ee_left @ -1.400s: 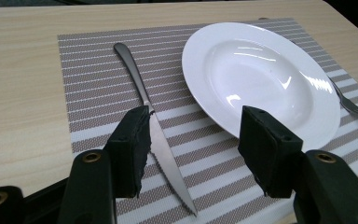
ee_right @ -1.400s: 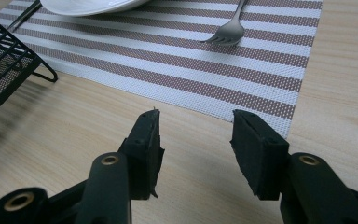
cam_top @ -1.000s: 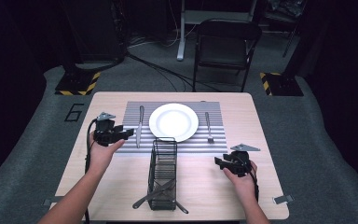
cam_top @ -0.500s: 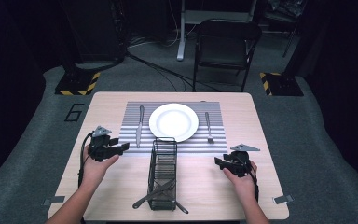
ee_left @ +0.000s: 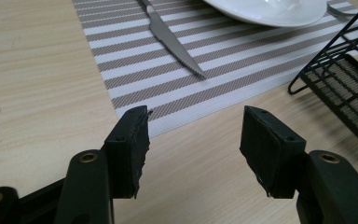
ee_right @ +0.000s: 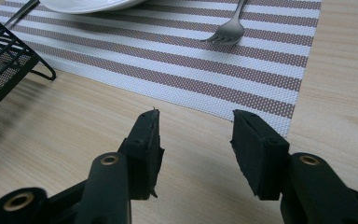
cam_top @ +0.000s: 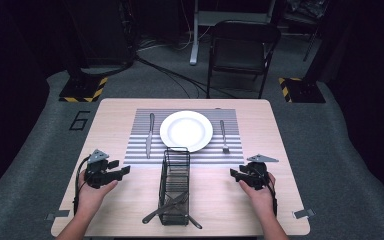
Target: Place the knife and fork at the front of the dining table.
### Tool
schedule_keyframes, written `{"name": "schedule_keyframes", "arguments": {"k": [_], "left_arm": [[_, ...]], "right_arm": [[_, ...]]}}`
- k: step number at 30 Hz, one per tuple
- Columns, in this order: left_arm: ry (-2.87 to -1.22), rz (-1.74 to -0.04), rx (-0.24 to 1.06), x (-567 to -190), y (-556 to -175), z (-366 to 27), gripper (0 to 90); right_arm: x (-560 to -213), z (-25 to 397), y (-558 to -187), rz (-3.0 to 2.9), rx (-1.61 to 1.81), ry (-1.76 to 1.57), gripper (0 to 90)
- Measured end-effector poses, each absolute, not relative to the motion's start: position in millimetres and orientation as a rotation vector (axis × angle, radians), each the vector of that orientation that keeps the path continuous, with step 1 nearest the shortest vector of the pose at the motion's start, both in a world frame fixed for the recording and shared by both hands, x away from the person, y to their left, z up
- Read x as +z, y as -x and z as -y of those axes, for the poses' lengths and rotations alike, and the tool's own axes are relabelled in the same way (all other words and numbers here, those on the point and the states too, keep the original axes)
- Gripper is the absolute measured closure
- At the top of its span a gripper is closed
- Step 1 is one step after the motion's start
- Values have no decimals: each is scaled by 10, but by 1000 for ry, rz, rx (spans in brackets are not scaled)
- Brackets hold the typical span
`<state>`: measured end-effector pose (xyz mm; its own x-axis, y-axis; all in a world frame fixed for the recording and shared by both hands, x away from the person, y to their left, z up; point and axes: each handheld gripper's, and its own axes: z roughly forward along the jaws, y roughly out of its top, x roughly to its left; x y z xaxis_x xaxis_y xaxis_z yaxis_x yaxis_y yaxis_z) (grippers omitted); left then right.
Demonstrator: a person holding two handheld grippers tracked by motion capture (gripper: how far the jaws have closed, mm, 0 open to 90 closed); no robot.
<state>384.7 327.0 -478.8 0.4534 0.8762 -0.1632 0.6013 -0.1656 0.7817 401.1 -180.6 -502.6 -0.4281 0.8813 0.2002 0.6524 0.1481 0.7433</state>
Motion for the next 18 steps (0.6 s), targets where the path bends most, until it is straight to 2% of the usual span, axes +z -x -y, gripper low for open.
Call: {"name": "schedule_keyframes", "arguments": {"k": [18], "left_arm": [[-1894, -1304, 451, -5121, -3843, -3449, 408]], "right_arm": [[-5071, 1754, -4023, -2175, 1129, -1470, 514]]}}
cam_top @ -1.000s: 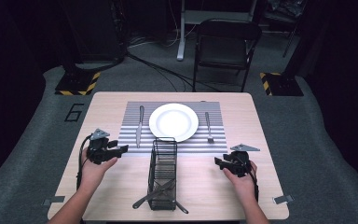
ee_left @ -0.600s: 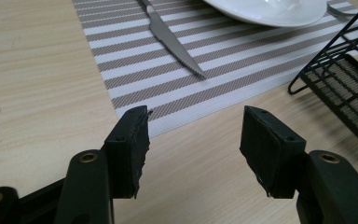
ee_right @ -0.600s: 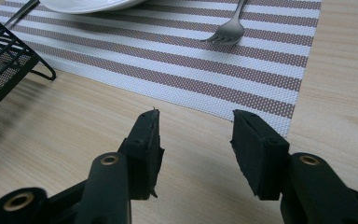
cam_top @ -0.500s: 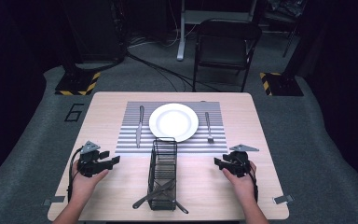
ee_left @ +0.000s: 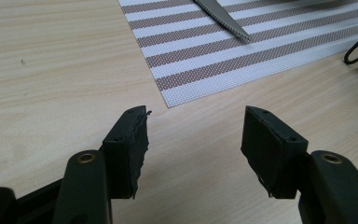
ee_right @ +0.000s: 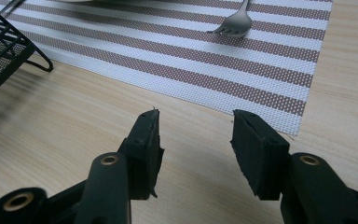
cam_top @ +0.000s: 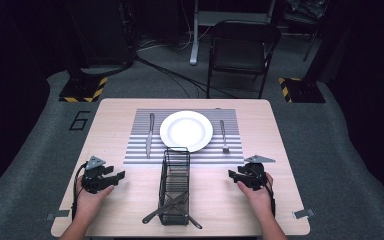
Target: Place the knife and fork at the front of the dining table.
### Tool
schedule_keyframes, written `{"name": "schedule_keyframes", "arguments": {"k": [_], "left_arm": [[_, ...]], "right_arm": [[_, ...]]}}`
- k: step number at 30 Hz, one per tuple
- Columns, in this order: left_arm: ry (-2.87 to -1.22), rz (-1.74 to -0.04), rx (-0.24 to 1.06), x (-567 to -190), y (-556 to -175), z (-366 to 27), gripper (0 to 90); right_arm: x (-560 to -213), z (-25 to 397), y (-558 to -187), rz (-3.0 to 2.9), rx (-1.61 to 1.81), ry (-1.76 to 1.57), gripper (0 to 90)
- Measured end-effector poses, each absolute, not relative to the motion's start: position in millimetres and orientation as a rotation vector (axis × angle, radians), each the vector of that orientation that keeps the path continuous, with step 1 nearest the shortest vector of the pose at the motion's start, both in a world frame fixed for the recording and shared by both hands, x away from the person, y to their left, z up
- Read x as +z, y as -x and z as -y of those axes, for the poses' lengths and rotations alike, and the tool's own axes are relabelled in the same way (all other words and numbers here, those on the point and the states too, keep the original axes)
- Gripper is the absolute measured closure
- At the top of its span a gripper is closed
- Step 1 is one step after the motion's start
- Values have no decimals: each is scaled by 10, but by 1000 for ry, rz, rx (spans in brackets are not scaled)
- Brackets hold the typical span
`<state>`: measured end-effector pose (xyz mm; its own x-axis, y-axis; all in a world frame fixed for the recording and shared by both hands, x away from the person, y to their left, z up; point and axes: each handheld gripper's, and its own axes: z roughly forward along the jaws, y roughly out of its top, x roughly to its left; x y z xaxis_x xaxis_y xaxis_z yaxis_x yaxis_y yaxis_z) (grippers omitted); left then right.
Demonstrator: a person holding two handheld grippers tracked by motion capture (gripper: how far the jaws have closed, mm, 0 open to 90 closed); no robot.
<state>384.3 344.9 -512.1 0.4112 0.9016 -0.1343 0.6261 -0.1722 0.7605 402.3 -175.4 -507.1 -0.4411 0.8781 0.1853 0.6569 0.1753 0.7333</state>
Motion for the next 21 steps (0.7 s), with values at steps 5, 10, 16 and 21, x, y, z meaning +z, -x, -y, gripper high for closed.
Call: {"name": "schedule_keyframes", "arguments": {"k": [5, 10, 16, 21], "left_arm": [[-1919, -1301, 480, -5179, -3859, -3456, 406], [-1925, -1308, 485, -5184, -3870, -3492, 405], [-1910, -1328, 493, -5190, -3886, -3547, 404], [-1885, -1348, 499, -5190, -3897, -3591, 404]], "right_arm": [[-5093, 1752, -4027, -2177, 1113, -1471, 511], [-5104, 1752, -4028, -2177, 1112, -1468, 507], [-5107, 1767, -4026, -2166, 1106, -1471, 503], [-5114, 1803, -4023, -2154, 1095, -1475, 496]]}}
